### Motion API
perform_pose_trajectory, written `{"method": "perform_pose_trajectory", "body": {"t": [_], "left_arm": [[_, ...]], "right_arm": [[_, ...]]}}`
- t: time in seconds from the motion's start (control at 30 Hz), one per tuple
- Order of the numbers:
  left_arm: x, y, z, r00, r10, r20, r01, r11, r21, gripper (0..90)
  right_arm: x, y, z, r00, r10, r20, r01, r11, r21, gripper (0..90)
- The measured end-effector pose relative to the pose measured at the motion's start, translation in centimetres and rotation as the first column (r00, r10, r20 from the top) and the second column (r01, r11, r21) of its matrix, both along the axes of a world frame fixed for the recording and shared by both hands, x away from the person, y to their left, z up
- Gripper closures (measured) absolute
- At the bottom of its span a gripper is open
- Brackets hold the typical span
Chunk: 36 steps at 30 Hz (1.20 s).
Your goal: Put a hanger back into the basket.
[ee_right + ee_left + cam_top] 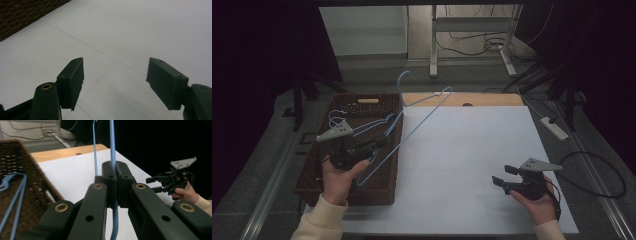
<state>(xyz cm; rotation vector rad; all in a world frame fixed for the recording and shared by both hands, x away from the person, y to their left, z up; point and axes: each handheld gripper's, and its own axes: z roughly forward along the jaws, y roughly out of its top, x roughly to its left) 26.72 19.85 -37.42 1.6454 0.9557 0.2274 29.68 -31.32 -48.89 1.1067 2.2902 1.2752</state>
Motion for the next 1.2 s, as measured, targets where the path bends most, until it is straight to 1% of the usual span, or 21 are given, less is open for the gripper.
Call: {"method": "perform_pose_trajectory", "body": {"t": [0.1,0.3,0.4,0.57,0.7,0.97,1.03,1.13,1.2], "left_arm": [[0.0,1.2,0.0,0.9995,0.032,-0.002,-0.032,0.9995,-0.005,86.4],[0.2,3.6,-0.4,0.9957,0.093,-0.001,-0.093,0.9957,0.001,86.4],[0.3,4.8,-0.7,0.9925,0.122,-0.011,-0.122,0.9926,0.005,86.4],[0.4,6.5,-1.3,0.9874,0.154,-0.033,-0.154,0.9879,0.023,86.4],[0.4,7.7,-1.9,0.982,0.181,-0.053,-0.179,0.9829,0.043,86.4],[0.3,9.5,-2.6,0.9734,0.216,-0.076,-0.213,0.9757,0.051,86.4],[0.2,9.9,-2.7,0.9732,0.215,-0.08,-0.211,0.9756,0.06,86.4],[0.2,10.2,-3.1,0.9719,0.214,-0.099,-0.205,0.9747,0.088,86.4],[0.3,10.4,-3.5,0.9711,0.208,-0.117,-0.198,0.9758,0.094,86.4]], "right_arm": [[0.0,0.1,0.0,1.0,-0.002,-0.002,0.002,1.0,-0.003,30.9],[0.0,0.2,-0.1,1.0,0.0,-0.004,0.0,1.0,-0.009,30.8],[0.0,0.2,-0.1,1.0,-0.001,-0.005,0.001,1.0,-0.01,30.7],[0.0,0.2,-0.1,1.0,-0.002,-0.005,0.002,0.9999,-0.01,30.7],[0.0,0.3,-0.1,1.0,-0.002,-0.007,0.002,0.9999,-0.013,30.7],[0.0,0.4,-0.1,1.0,0.002,-0.006,-0.002,0.9999,-0.016,30.6],[0.0,0.4,-0.1,1.0,0.002,-0.006,-0.002,0.9999,-0.016,30.6],[0.0,0.4,-0.1,1.0,0.0,-0.006,0.0,0.9999,-0.015,30.6],[0.0,0.3,-0.1,1.0,-0.002,-0.008,0.002,0.9999,-0.013,30.6]]}}
